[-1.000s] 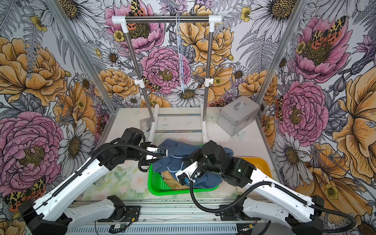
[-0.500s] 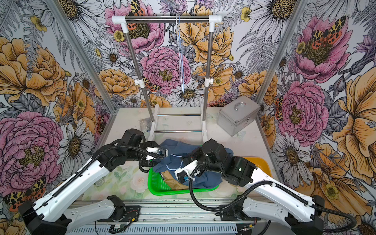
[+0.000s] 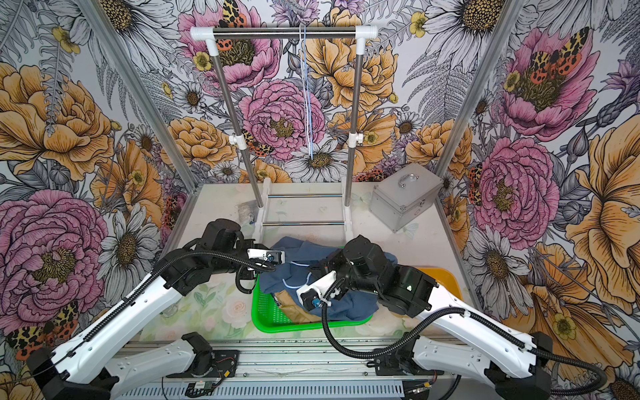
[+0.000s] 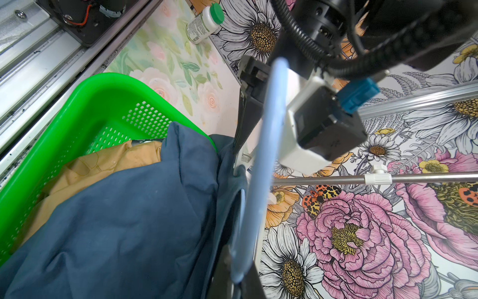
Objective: Remove the clothespins securing t-shirts to the hanger
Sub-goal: Remove the clothespin from the hanger.
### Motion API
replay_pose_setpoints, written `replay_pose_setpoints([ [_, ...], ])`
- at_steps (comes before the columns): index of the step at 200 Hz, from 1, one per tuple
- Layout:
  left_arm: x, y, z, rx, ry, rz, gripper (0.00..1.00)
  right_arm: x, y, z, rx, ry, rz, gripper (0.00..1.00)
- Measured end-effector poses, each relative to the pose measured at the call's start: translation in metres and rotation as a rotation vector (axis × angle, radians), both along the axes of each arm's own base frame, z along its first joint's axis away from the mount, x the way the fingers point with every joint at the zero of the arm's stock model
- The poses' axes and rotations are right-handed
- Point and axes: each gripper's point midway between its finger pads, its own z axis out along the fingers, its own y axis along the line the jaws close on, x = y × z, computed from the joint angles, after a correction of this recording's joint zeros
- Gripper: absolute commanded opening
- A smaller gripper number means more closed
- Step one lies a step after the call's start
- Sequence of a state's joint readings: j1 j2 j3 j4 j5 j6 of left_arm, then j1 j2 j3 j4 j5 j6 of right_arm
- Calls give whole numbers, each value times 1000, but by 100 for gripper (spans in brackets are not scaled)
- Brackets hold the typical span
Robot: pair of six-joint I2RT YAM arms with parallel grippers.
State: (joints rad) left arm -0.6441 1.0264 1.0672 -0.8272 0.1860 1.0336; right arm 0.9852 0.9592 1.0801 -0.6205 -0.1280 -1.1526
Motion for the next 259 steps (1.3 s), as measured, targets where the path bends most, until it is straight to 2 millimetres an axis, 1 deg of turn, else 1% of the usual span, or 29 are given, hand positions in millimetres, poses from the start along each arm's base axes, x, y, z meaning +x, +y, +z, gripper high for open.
replay_pose_setpoints([
  [30, -2, 1, 5, -18, -8, 9, 23, 1, 1, -1, 0, 10, -4, 0],
  [81, -5, 4, 15, -50, -23, 23, 24, 4, 0, -2, 11, 42, -27, 0],
  [115, -9, 10, 27, -92, -44, 50, 24, 13, -6, -1, 48, 107, -77, 0],
  [139, -8, 17, 36, -140, -32, 101, 24, 20, -10, 2, 84, 169, -126, 0],
  [151, -6, 17, 46, -175, -22, 125, 24, 24, -9, 6, 110, 205, -154, 0],
  [162, -6, 16, 59, -219, -17, 145, 24, 29, -7, 9, 130, 245, -180, 0],
  [185, -7, 13, 90, -318, -13, 174, 24, 37, 6, 14, 178, 364, -235, 0],
  [198, -10, 12, 103, -367, -9, 186, 25, 42, 13, 15, 208, 434, -265, 0],
  [226, -19, 17, 117, -432, 0, 208, 25, 54, 24, 15, 283, 602, -336, 0],
  [248, -25, 21, 125, -468, -3, 219, 25, 62, 29, 14, 356, 711, -383, 0],
  [259, -28, 22, 127, -481, -3, 222, 25, 68, 28, 11, 401, 759, -407, 0],
])
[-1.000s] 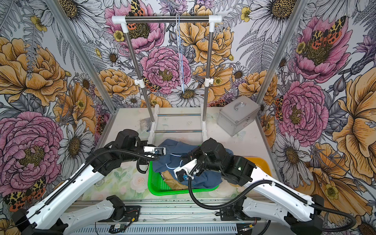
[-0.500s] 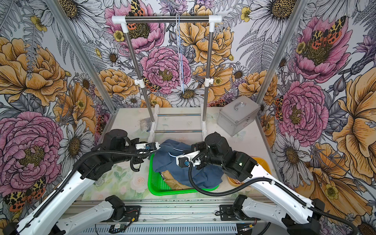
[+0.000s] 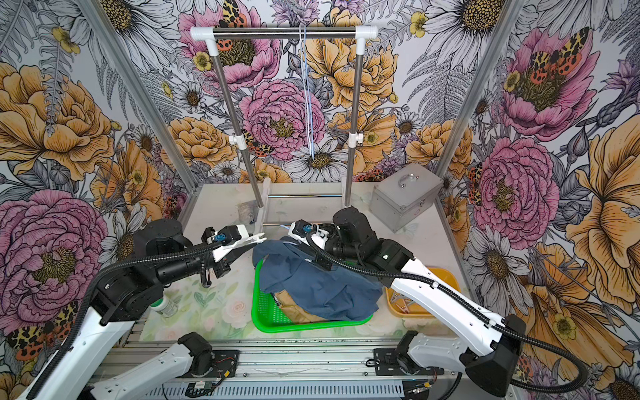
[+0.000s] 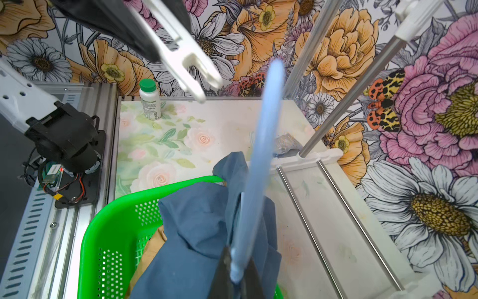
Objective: Remove the clothespins securing t-shirts to the hanger
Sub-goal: Remove the clothespin from the hanger, then place the hanger in the basket.
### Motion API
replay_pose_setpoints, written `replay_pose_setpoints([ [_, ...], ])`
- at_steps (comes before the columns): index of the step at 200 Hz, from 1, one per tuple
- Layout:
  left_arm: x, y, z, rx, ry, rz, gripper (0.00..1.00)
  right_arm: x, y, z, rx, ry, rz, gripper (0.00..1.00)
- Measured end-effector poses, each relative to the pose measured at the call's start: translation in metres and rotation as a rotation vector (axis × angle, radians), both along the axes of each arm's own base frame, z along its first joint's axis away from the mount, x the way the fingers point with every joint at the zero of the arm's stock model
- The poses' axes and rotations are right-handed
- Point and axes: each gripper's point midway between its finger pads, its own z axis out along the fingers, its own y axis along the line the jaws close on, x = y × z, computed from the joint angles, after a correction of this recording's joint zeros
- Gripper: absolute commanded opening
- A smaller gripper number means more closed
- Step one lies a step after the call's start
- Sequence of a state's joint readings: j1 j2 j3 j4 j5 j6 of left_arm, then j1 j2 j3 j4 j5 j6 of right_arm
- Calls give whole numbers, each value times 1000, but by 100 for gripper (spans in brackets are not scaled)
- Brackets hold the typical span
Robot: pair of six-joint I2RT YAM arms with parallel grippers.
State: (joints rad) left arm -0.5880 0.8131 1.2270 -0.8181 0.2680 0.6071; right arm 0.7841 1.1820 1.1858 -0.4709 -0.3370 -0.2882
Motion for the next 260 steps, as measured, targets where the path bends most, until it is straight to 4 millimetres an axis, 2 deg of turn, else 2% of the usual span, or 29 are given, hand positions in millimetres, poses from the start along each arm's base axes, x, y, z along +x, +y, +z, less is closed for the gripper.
replay_pose_setpoints([
  [23, -7, -2, -4, -18, 22, -11, 25, 10, -6, -24, 68, 95, -60, 0],
  [56, -13, -18, -27, 0, 101, -61, 25, 25, -19, -71, 106, 214, -152, 2],
  [62, -14, -21, -32, 9, 117, -73, 25, 28, -22, -77, 116, 226, -169, 5],
  [83, -17, -33, -47, 38, 160, -101, 25, 37, -30, -91, 163, 248, -222, 7],
  [93, -17, -36, -52, 50, 172, -104, 25, 40, -33, -95, 179, 257, -242, 10],
  [117, -14, -38, -56, 60, 186, -96, 26, 49, -39, -102, 197, 264, -298, 25],
  [159, -2, -47, -65, 47, 241, -58, 26, 60, -55, -133, 166, 319, -423, 42],
  [208, 12, -60, -78, 34, 319, -18, 26, 72, -82, -139, 126, 287, -564, 71],
  [223, 15, -62, -81, 28, 335, -8, 27, 70, -92, -133, 111, 252, -598, 88],
  [260, 24, -66, -79, -15, 399, 37, 29, 56, -114, -100, 88, 101, -623, 90],
])
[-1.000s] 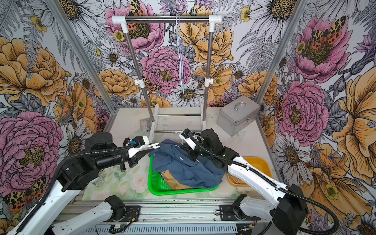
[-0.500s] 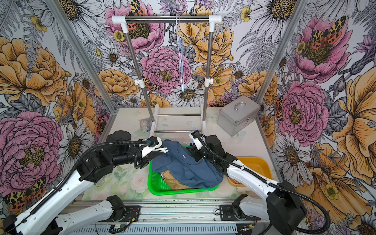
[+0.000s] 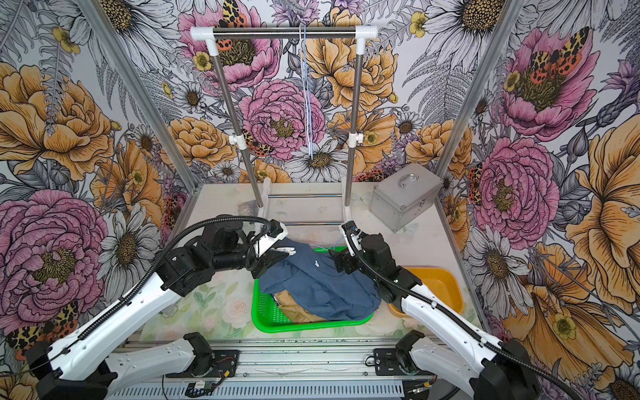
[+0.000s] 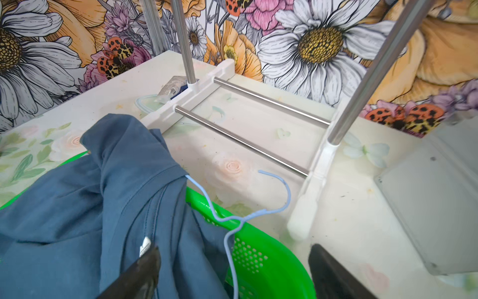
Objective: Remove the clothespins securing t-shirts to the hanger
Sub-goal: Place the hanger in the basket, then place the clothespin in the storage box.
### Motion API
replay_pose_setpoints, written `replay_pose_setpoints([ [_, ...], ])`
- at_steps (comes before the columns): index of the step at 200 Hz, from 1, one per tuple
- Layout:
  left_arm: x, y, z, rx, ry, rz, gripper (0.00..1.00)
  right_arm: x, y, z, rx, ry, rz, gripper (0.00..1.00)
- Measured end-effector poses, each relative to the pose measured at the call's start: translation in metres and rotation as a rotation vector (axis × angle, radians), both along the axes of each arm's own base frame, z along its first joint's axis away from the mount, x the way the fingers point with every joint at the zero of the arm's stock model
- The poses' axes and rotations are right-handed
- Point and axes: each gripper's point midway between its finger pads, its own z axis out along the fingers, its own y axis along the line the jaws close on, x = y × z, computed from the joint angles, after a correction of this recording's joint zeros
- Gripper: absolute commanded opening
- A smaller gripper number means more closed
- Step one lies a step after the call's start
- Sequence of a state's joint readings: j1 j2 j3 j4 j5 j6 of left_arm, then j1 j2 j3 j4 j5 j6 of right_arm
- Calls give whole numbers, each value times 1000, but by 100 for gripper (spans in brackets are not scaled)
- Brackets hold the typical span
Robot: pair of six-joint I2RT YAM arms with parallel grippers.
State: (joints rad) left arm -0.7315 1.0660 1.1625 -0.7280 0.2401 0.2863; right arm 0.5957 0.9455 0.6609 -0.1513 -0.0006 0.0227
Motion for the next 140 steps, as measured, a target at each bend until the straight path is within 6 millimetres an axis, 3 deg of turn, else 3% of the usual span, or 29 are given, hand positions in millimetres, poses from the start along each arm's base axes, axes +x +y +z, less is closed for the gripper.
replay_pose_setpoints([
  [50, 26, 3, 19, -175, 200, 123, 31, -54, 29, 60, -123, -396, 266, 91],
  [74, 29, 1, 22, -232, 282, 140, 32, -59, 41, 74, -181, -502, 333, 89],
  [99, 26, -2, 23, -260, 335, 137, 32, -57, 66, 88, -221, -566, 416, 85],
  [140, 24, -6, 24, -280, 374, 132, 32, -51, 105, 93, -242, -591, 541, 63],
])
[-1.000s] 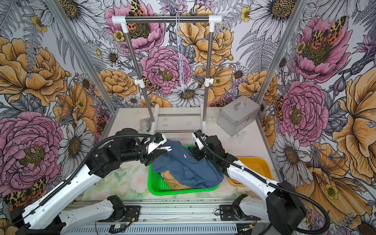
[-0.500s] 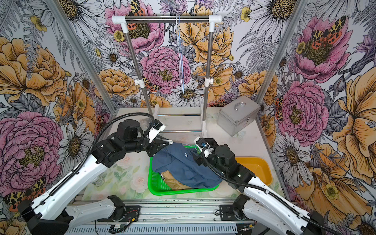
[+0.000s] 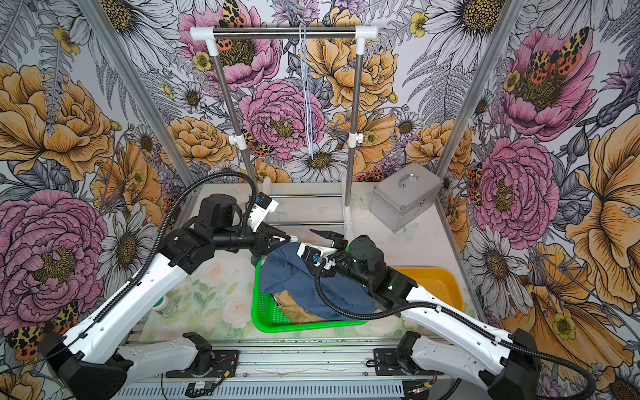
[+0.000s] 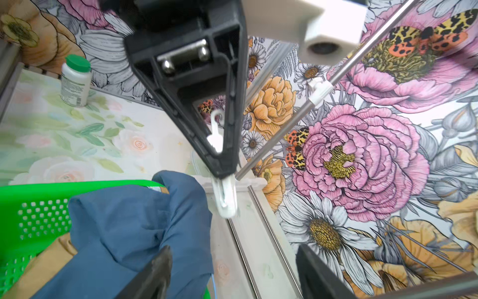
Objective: Remove the clothespins securing t-shirts to the hanger
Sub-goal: Place the clothespin in the storage box.
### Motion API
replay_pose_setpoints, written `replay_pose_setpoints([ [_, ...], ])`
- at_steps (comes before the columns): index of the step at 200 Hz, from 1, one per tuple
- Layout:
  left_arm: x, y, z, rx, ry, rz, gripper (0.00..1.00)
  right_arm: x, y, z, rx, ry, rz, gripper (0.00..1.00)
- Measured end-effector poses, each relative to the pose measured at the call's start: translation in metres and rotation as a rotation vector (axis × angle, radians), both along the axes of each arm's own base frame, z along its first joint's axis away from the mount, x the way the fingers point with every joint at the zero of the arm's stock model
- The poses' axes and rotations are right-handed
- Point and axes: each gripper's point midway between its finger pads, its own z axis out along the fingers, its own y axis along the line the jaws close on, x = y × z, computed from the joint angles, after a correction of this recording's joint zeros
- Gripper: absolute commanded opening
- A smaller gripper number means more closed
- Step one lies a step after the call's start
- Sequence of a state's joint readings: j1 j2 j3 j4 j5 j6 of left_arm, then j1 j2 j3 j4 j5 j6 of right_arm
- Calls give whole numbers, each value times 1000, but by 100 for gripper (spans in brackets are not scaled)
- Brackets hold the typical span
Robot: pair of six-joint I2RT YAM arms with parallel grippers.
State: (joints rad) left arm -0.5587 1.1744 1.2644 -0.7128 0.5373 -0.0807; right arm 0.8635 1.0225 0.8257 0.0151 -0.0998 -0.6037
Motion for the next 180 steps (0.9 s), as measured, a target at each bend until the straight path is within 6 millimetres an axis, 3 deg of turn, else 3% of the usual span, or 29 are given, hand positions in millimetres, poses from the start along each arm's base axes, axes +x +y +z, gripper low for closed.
replay_pose_setpoints([
  [20, -1, 0, 0, -2, 1, -3, 32, 2, 13, -2, -6, 8, 38, 52],
  [48, 0, 0, 0, -2, 2, -2, 32, 3, 25, -3, -6, 21, 77, 44],
  [108, -1, 0, 0, -3, 2, -4, 32, 8, 34, -10, -9, 35, 89, 37],
  [180, 0, 1, 0, -4, 2, 0, 32, 15, 42, -1, 19, 14, 88, 28],
])
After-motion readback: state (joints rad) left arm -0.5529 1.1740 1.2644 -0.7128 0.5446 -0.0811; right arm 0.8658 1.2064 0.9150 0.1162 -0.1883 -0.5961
